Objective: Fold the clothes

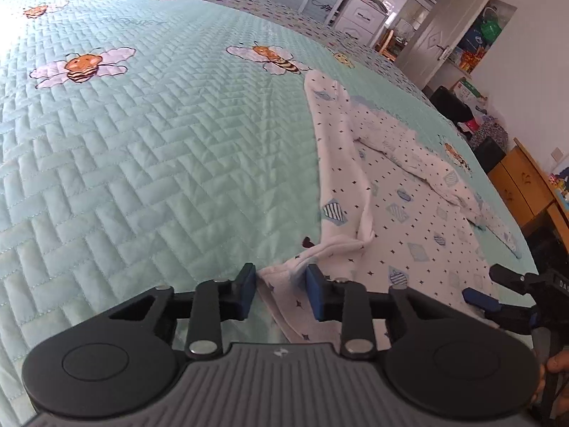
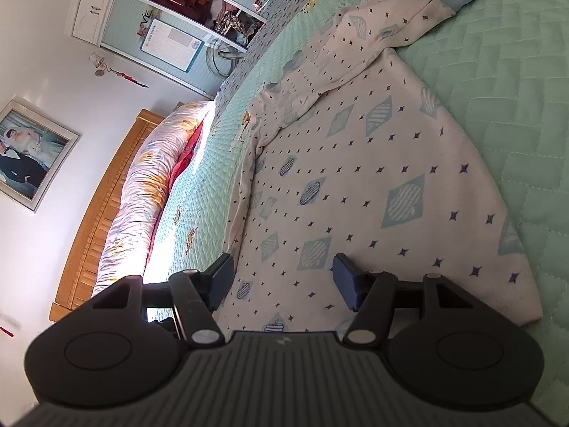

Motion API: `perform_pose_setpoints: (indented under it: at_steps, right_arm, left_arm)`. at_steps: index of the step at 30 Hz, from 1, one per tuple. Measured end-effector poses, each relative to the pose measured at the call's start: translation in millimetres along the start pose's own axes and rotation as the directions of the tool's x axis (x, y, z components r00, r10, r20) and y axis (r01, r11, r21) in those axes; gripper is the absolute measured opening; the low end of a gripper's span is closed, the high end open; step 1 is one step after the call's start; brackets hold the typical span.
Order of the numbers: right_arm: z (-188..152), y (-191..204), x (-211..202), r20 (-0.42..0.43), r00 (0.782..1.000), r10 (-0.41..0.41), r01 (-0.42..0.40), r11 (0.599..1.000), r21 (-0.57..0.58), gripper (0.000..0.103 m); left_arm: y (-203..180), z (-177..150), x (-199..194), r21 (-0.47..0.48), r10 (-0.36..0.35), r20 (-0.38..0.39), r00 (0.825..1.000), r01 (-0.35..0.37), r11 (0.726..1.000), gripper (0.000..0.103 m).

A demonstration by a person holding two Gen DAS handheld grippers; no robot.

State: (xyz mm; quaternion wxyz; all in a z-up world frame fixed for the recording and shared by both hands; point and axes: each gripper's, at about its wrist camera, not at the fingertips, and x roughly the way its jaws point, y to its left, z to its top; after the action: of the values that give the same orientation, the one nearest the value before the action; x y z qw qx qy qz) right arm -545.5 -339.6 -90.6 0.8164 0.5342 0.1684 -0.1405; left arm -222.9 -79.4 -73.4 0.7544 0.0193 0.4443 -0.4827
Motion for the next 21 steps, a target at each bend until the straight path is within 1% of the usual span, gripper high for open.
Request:
perform_pose_setpoints:
  at_steps: [1,3,5,7,9,11,13,15,16,17,18,19,21]
  right_arm:
    - [-0.4,-0.3,-0.3,-0.001,1.000,0.002,-0.002,1.000,-0.003,0.063]
    - [-1.8,-0.4,-0.9,-0.002,1.000,0.006,-0.006,1.000,-0.012,0.063]
    - [-1.8,-1.3,-1.9,-0.003,1.000,0.013,-0.013,1.000,-0.020,0.063]
    - [-2.7,-2.4,-4.0,-0.002,1.000,0.025,-0.025,0.999,-0.024,0.063]
    - [-3.1,-3.4,-6.0,-0.003,0.999,0.036,-0.036,0.999,-0.022,0.063]
    - [-3.8,-4.3,-7.7,-0.001,0.999,0.047,-0.047,0.999,-0.017,0.063]
    - [-4.5,-5.3,-9.9,0.000,0.998,0.056,-0.056,0.998,-0.014,0.063]
    - [-5.3,-6.3,-12.2,0.001,0.998,0.064,-0.064,0.998,-0.012,0.063]
    - [-5.0,-6.0,-11.9,0.000,0.998,0.068,-0.068,0.998,-0.011,0.063]
    - [-4.6,-5.5,-11.3,0.000,0.997,0.071,-0.071,0.997,-0.011,0.063]
    - [-4.7,-5.9,-12.0,0.000,0.997,0.076,-0.076,0.997,-0.012,0.063]
    - [-4.9,-6.4,-12.9,0.001,0.997,0.081,-0.081,0.997,-0.012,0.063]
    - [-5.2,-6.2,-12.2,-0.003,0.996,0.089,-0.089,0.996,-0.012,0.063]
  left_arm:
    - [-2.0,-0.5,0.2,0.008,0.004,-0.001,1.000,-0.004,1.000,0.024]
    - [-4.8,-1.0,-2.8,0.007,0.014,0.013,1.000,-0.014,1.000,0.018]
    - [-11.2,1.4,-11.8,0.006,0.018,0.042,0.999,-0.018,1.000,0.015]
    - [-24.1,6.6,-24.9,0.029,0.000,0.077,0.997,-0.002,1.000,0.015]
    - [-45.9,13.5,-39.0,0.087,-0.038,0.107,0.994,0.029,0.996,0.015]
    - [-72.2,16.0,-46.3,0.176,-0.069,0.105,0.992,0.050,0.983,0.015]
    - [-95.4,12.6,-45.0,0.254,-0.099,0.056,0.994,0.082,0.964,0.015]
    - [-111.4,-0.2,-29.3,0.327,-0.085,-0.033,0.996,0.091,0.941,0.019]
    - [-118.9,-7.2,-20.6,0.362,-0.072,-0.078,0.994,0.096,0.927,0.019]
    - [-126.4,-14.1,-12.0,0.396,-0.057,-0.123,0.991,0.102,0.912,0.019]
    - [-130.3,-20.7,-3.8,0.411,-0.053,-0.164,0.985,0.118,0.904,0.021]
    - [-131.4,-26.1,2.7,0.413,-0.049,-0.194,0.980,0.127,0.902,0.023]
    - [-129.2,-32.9,9.3,0.411,-0.010,-0.212,0.977,0.098,0.906,0.027]
